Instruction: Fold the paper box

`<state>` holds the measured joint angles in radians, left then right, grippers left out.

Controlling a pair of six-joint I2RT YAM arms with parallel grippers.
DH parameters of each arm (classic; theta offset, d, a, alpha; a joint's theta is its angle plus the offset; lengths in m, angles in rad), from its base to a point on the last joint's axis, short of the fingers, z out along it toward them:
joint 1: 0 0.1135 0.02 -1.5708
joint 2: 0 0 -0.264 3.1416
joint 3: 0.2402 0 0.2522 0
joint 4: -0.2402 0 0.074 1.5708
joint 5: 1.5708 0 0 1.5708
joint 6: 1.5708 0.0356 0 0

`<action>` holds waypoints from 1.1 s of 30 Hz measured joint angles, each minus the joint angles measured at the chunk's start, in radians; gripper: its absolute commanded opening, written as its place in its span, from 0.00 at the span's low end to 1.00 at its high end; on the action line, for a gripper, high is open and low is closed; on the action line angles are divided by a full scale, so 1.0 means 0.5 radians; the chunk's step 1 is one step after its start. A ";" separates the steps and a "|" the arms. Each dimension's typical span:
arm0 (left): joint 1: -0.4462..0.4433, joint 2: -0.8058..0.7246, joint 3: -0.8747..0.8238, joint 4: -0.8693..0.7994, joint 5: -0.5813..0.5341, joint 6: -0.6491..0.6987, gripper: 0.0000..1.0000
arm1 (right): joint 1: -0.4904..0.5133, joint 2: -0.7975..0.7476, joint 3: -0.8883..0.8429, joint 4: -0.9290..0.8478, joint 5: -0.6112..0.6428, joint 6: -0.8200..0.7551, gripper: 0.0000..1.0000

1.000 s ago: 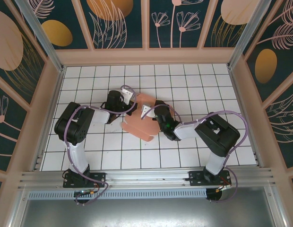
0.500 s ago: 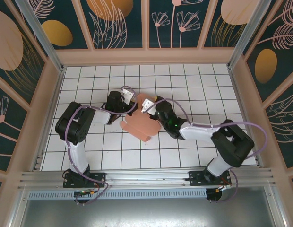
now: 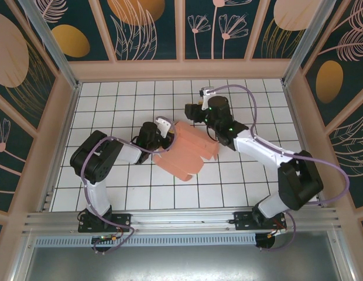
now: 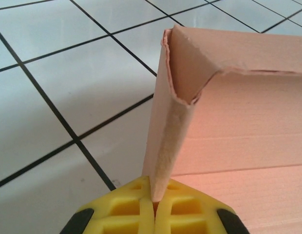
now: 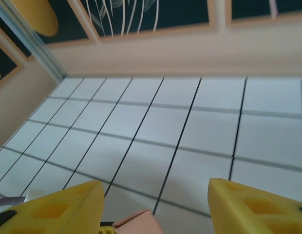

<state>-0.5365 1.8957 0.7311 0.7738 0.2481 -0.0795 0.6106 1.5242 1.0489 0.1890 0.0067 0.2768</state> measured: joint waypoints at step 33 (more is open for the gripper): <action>-0.102 0.026 -0.231 0.375 -0.131 -0.175 0.21 | -0.082 0.527 0.239 -0.554 -0.758 0.070 0.52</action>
<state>-0.5877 1.9087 0.6155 0.9615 0.1825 -0.1673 0.5697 1.7878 1.1683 -0.0879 -0.3721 0.3119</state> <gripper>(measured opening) 0.192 0.520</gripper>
